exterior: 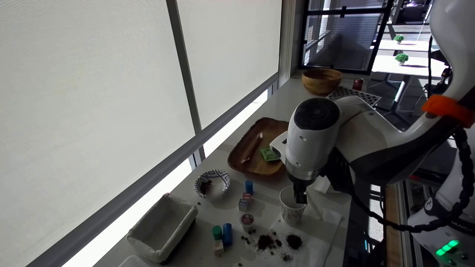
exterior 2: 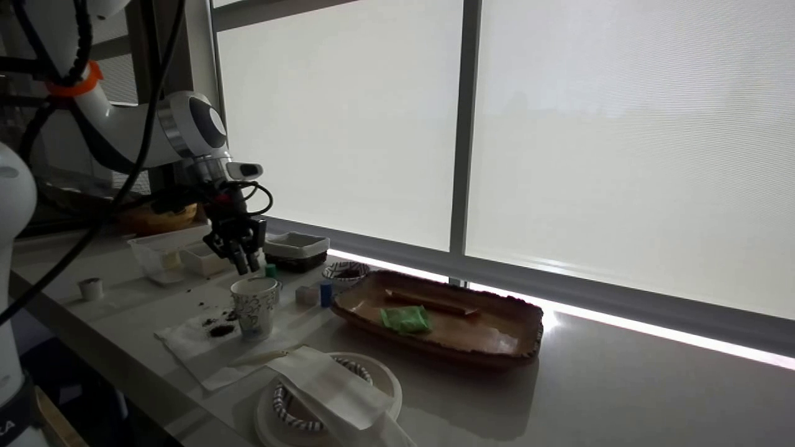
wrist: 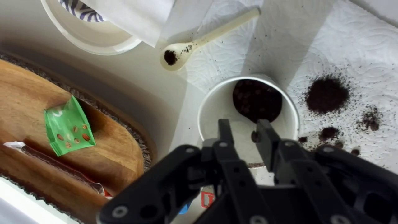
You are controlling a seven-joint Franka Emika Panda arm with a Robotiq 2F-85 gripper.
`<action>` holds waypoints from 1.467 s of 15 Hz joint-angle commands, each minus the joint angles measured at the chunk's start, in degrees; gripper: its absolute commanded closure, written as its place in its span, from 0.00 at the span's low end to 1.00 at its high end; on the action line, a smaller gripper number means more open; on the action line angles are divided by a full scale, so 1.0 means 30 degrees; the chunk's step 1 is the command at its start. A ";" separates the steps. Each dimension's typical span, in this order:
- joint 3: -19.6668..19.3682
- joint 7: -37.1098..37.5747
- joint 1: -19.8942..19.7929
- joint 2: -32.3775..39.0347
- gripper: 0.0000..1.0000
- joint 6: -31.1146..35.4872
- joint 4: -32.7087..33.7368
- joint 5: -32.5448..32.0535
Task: Put some of the objects on the serviette in the white cup
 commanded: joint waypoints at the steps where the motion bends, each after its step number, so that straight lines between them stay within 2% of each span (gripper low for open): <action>1: 0.0382 0.0473 -0.0715 -0.0237 0.40 0.1330 -0.0708 -0.0630; 6: 0.0853 0.0975 -0.0409 -0.0692 0.02 0.4415 -0.1123 0.1202; 7: 0.1047 0.0843 -0.0301 -0.0514 0.00 0.4878 -0.1056 0.1608; 11: 0.1736 -0.0289 0.0396 0.0509 0.00 0.5009 -0.0539 0.4757; 13: 0.1778 -0.1776 0.0856 0.1632 0.00 0.5251 -0.0005 0.6748; 15: 0.1780 -0.3057 0.1019 0.2792 0.00 0.5685 0.0566 0.7809; 17: 0.1728 -0.3934 0.0978 0.4166 0.00 0.5570 0.1518 0.7800; 20: 0.1269 -0.3815 0.1101 0.5996 0.00 0.4997 0.2779 0.6214; 22: 0.0998 -0.4315 0.1250 0.7285 0.00 0.5575 0.3442 0.6111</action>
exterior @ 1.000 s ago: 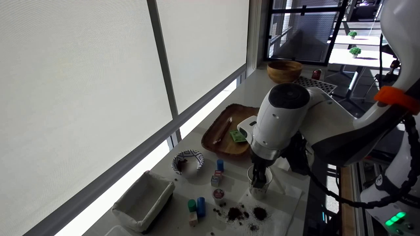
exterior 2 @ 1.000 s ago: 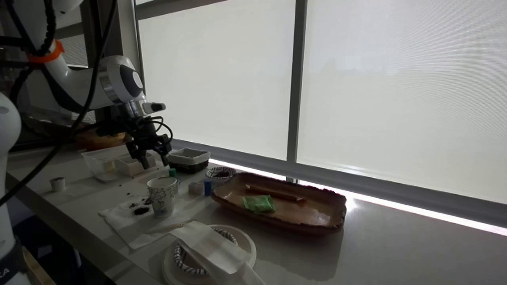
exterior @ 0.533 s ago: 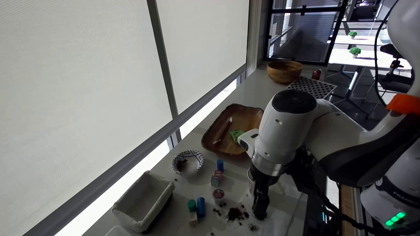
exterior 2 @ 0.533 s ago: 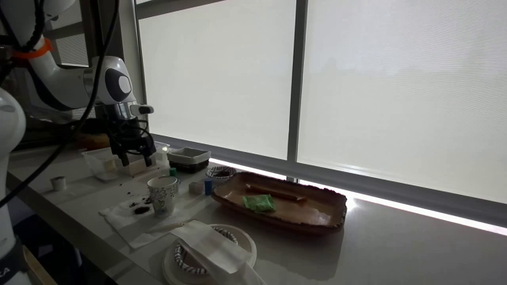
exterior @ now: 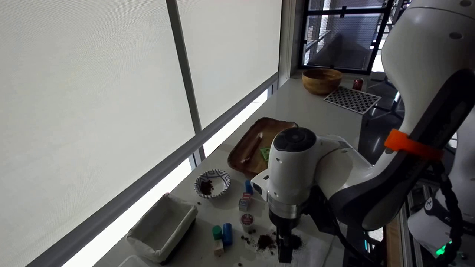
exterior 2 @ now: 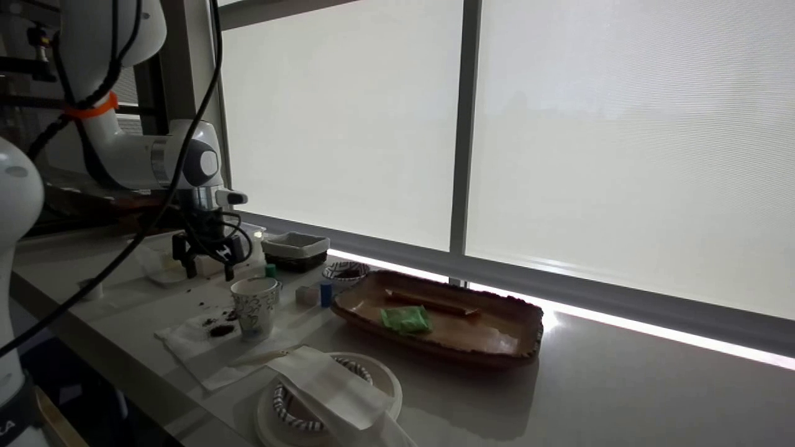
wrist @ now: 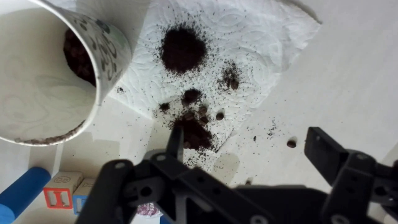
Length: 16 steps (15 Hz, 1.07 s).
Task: Put some of the objects on the serviette in the white cup
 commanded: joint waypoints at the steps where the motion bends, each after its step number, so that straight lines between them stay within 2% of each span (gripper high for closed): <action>1: -0.0657 -0.0600 0.0420 0.2653 0.00 0.0215 0.1705 -0.0637; 4: -0.1362 -0.0231 0.0949 0.3722 0.04 0.0164 0.2348 -0.1130; 7: -0.1932 -0.0149 0.1386 0.4518 0.16 0.0257 0.2781 -0.1286; 8: -0.2114 -0.0109 0.1530 0.4714 0.17 0.0310 0.2855 -0.1360; 9: -0.2300 -0.0056 0.1653 0.4852 0.27 0.0372 0.2909 -0.1417; 11: -0.2553 -0.0063 0.1822 0.5133 0.26 0.0361 0.3071 -0.1442; 12: -0.2657 -0.0083 0.1880 0.5261 0.34 0.0480 0.3124 -0.1443; 14: -0.2847 -0.0072 0.2027 0.5426 0.34 0.0444 0.3241 -0.1475; 15: -0.2921 -0.0057 0.2083 0.5489 0.39 0.0419 0.3295 -0.1488; 16: -0.3001 -0.0026 0.2143 0.5537 0.36 0.0424 0.3342 -0.1525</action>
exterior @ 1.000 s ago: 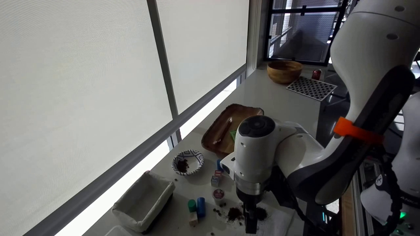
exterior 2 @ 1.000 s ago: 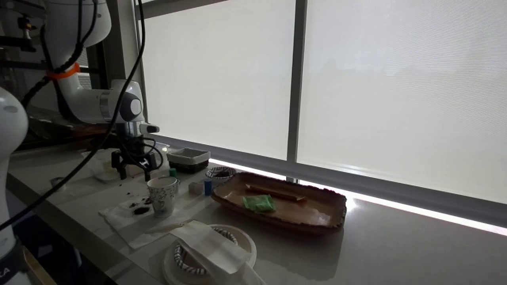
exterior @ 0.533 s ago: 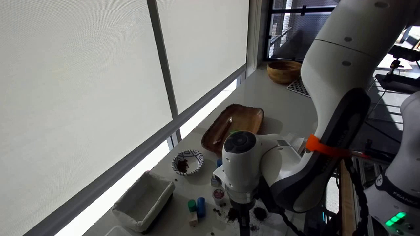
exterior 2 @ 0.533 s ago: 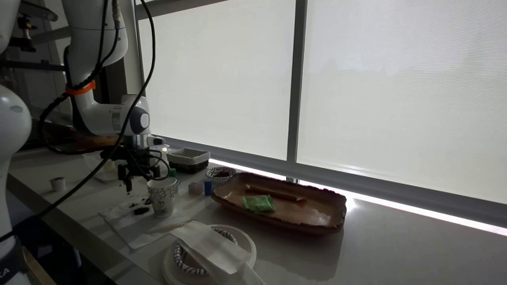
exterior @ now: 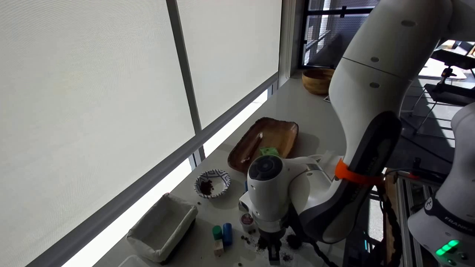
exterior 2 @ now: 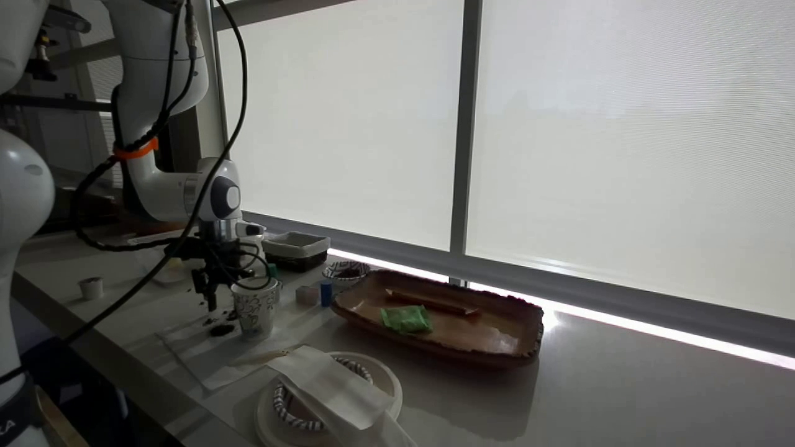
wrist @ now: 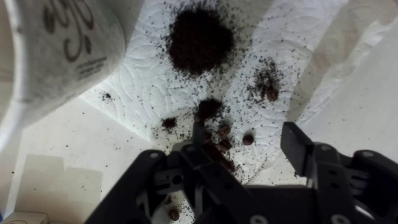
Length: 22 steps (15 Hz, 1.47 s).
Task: Put some of the objects on the serviette in the white cup
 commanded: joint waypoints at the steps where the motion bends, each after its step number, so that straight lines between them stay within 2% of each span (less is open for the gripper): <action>1: -0.0501 0.0318 0.0506 0.0512 0.38 0.0424 0.0299 -0.0300; 6: -0.0695 0.0347 0.0725 0.0666 0.41 0.0436 0.0481 -0.0335; 12: -0.0712 0.0303 0.0774 0.0716 0.54 0.0428 0.0577 -0.0295; 17: -0.0713 0.0312 0.0808 0.0736 0.58 0.0411 0.0676 -0.0294; 22: -0.0709 0.0292 0.0830 0.0771 0.66 0.0398 0.0764 -0.0266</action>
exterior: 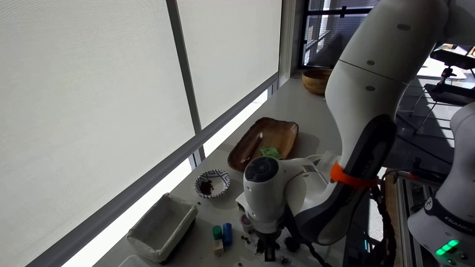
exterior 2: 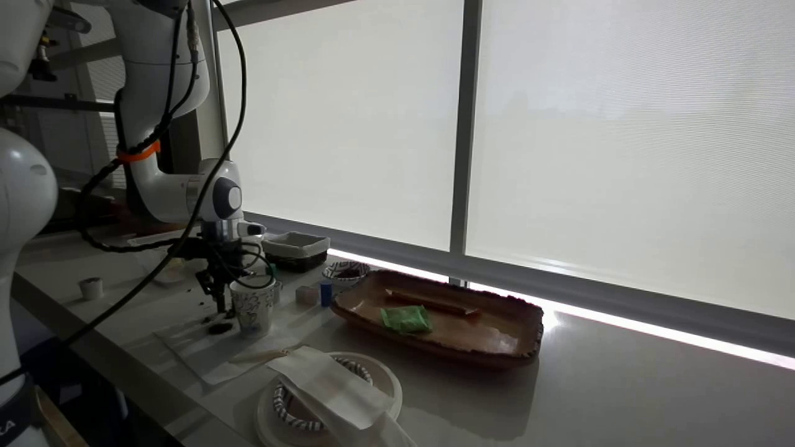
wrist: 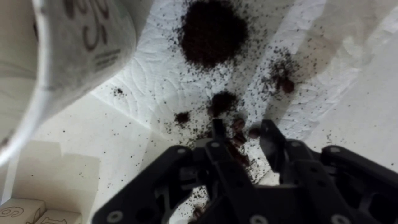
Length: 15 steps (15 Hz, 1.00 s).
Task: Put some of the objects on the serviette in the white cup
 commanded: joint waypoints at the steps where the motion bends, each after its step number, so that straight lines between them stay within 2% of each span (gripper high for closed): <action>1: -0.0228 0.0272 0.0284 0.0380 0.69 0.0396 0.0162 -0.0207; 10: -0.0279 0.0326 0.0329 0.0332 0.86 0.0375 0.0221 -0.0248; 15: -0.0276 0.0325 0.0339 0.0262 0.90 0.0416 0.0186 -0.0253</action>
